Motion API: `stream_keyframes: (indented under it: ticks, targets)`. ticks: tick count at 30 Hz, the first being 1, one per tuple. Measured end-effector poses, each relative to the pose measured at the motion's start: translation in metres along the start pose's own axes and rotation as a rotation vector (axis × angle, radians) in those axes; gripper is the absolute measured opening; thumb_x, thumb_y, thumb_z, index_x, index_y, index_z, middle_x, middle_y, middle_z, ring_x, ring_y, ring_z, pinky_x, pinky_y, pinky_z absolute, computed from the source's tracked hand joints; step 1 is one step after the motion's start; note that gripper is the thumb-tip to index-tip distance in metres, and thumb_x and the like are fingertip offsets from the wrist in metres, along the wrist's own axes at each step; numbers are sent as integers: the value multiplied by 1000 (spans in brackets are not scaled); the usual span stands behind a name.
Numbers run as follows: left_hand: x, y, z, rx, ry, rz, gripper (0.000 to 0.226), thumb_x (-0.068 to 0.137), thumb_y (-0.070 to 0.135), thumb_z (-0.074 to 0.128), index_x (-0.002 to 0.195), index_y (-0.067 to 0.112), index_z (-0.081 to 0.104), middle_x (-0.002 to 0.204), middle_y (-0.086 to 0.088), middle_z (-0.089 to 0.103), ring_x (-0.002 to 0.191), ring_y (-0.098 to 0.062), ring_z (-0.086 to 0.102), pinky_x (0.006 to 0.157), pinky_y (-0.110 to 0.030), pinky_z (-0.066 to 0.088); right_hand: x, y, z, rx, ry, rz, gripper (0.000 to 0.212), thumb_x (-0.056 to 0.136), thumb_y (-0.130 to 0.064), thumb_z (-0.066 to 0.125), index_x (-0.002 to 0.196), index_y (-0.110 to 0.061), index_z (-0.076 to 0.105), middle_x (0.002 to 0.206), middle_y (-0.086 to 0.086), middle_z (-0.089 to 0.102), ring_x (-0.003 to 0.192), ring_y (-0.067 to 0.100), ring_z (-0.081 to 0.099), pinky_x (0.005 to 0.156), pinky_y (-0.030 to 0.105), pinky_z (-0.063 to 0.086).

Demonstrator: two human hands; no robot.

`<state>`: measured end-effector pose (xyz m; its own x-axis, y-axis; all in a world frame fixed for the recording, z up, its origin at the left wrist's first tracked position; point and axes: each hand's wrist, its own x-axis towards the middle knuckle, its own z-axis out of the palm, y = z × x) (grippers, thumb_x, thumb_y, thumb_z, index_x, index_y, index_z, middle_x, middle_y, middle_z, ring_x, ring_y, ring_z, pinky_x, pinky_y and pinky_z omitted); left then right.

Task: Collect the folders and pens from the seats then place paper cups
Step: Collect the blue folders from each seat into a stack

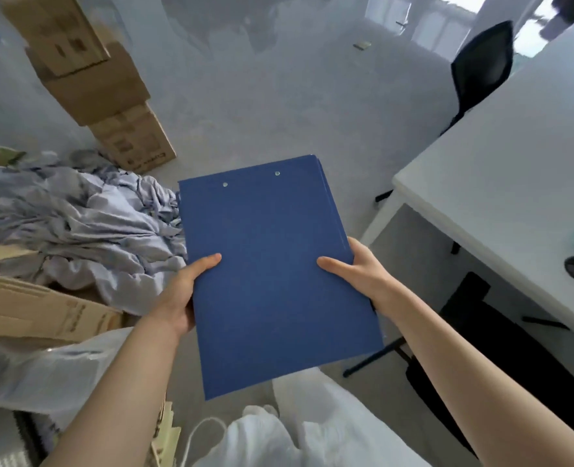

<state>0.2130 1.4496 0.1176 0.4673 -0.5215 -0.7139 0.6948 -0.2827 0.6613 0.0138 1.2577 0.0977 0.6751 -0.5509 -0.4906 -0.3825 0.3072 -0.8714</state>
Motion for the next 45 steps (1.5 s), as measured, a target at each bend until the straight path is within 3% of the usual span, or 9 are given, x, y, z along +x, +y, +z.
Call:
stream_keyframes:
  ticks: [3, 11, 21, 27, 30, 33, 37, 45]
  targets:
    - [44, 33, 36, 19, -66, -7, 21, 90, 21, 60, 106, 13, 70, 96, -4, 77, 78, -20, 75, 58, -29, 59, 36, -16, -29, 31, 60, -2, 48, 84, -25, 74, 126, -21, 53, 116, 0, 70, 98, 21, 71, 87, 46, 57]
    - [149, 109, 130, 54, -123, -21, 18, 91, 20, 57, 101, 13, 70, 93, -5, 77, 73, -20, 74, 57, -30, 59, 133, -76, -109, 55, 127, -19, 44, 84, -21, 74, 123, -21, 55, 113, -1, 71, 95, 19, 72, 85, 42, 59]
    - [283, 199, 235, 140, -251, -81, 26, 85, 25, 62, 107, 13, 70, 104, -6, 75, 86, -24, 74, 82, -43, 52, 248, -129, -197, 123, 269, -6, 57, 77, -23, 78, 128, -22, 52, 118, -2, 68, 100, 18, 70, 88, 45, 57]
    - [373, 258, 297, 271, -388, -123, 24, 93, 24, 55, 110, 13, 68, 103, -5, 76, 86, -23, 74, 67, -35, 59, 312, -153, -229, 222, 394, 17, 45, 84, -13, 72, 124, -23, 55, 118, -3, 69, 101, 17, 70, 90, 42, 56]
    - [419, 296, 335, 373, -481, -160, 28, 90, 24, 58, 115, 13, 67, 110, -6, 74, 92, -25, 73, 73, -37, 59, 340, -169, -243, 309, 498, 29, 45, 85, -12, 71, 125, -23, 53, 117, -3, 69, 101, 17, 70, 91, 43, 56]
    - [453, 323, 372, 461, -564, -178, 42, 85, 23, 62, 126, 12, 62, 119, -8, 71, 102, -29, 70, 78, -41, 59, 357, -176, -254, 395, 581, 28, 50, 83, -13, 73, 127, -22, 51, 118, -3, 69, 103, 17, 70, 92, 45, 55]
    - [483, 340, 425, 569, -689, -201, 48, 84, 19, 65, 130, 15, 57, 121, -7, 70, 107, -31, 68, 83, -44, 56, 363, -181, -269, 481, 693, 28, 74, 68, -28, 81, 134, -21, 48, 123, -3, 67, 109, 20, 67, 95, 47, 52]
    - [501, 318, 537, 786, -930, -236, 54, 75, 13, 73, 127, 18, 59, 118, -6, 71, 102, -29, 70, 80, -41, 58, 333, -166, -300, 635, 974, -14, 60, 76, -19, 77, 130, -20, 51, 123, -4, 67, 110, 20, 67, 96, 48, 52]
